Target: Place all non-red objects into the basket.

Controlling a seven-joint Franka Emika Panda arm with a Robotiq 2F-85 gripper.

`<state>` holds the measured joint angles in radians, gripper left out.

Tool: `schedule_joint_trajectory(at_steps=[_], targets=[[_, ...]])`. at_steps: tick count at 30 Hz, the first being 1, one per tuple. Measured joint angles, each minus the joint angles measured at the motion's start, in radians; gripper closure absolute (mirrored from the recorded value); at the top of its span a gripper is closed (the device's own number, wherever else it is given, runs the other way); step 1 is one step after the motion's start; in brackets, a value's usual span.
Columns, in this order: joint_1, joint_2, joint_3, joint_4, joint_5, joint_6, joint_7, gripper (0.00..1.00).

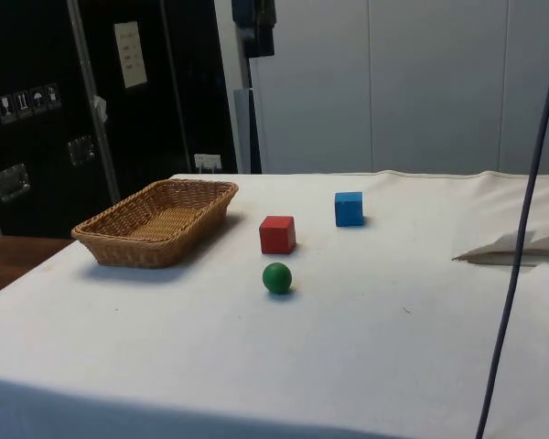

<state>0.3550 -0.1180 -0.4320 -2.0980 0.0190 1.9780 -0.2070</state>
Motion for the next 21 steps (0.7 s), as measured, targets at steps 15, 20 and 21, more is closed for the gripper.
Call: schedule_joint_trajectory(at_steps=[15, 20, 21], targets=[[-0.012, -0.035, -0.003, -0.089, -0.065, 0.056, -0.03, 0.0], [-0.016, -0.045, -0.019, -0.138, -0.068, 0.106, -0.059, 0.0], [-0.017, -0.047, -0.023, -0.147, -0.068, 0.116, -0.066, 0.0]])
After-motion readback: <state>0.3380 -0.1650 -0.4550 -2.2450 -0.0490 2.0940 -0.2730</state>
